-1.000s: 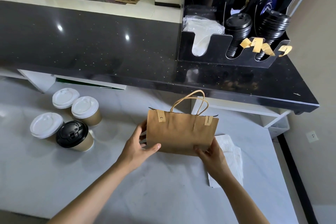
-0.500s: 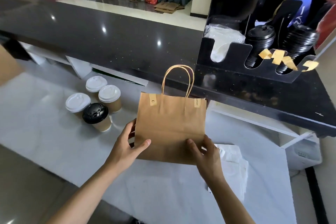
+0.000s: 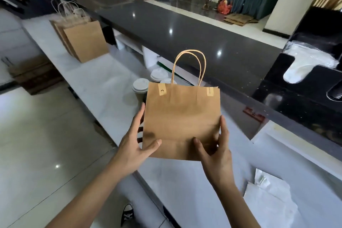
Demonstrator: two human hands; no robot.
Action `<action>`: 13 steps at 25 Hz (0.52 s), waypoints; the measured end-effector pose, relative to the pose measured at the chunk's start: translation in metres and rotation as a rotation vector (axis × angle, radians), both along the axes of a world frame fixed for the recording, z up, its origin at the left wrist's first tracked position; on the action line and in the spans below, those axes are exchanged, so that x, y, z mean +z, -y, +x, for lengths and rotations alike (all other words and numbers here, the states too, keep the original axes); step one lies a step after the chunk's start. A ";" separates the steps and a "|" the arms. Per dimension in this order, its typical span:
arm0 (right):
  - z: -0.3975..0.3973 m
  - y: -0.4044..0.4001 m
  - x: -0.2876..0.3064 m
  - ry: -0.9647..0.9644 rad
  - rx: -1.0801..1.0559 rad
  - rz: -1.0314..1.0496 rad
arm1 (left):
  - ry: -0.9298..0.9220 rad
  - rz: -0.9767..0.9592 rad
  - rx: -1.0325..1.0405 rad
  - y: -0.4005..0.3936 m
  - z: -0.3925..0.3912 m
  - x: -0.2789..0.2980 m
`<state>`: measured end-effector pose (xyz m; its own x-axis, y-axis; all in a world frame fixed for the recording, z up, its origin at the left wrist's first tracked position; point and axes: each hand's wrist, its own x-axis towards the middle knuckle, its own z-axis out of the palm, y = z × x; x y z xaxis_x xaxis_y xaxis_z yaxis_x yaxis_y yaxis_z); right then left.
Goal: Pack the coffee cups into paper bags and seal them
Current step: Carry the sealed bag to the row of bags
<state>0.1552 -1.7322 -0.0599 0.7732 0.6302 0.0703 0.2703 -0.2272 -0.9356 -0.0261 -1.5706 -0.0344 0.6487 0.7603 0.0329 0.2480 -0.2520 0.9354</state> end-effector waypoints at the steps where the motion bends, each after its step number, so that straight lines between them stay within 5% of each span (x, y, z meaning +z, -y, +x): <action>1: -0.003 -0.009 0.002 0.012 0.029 0.004 | 0.004 0.010 0.020 -0.004 -0.008 0.002; 13: -0.086 -0.162 0.037 0.047 0.284 0.036 | 0.073 -0.035 0.246 -0.102 -0.127 0.026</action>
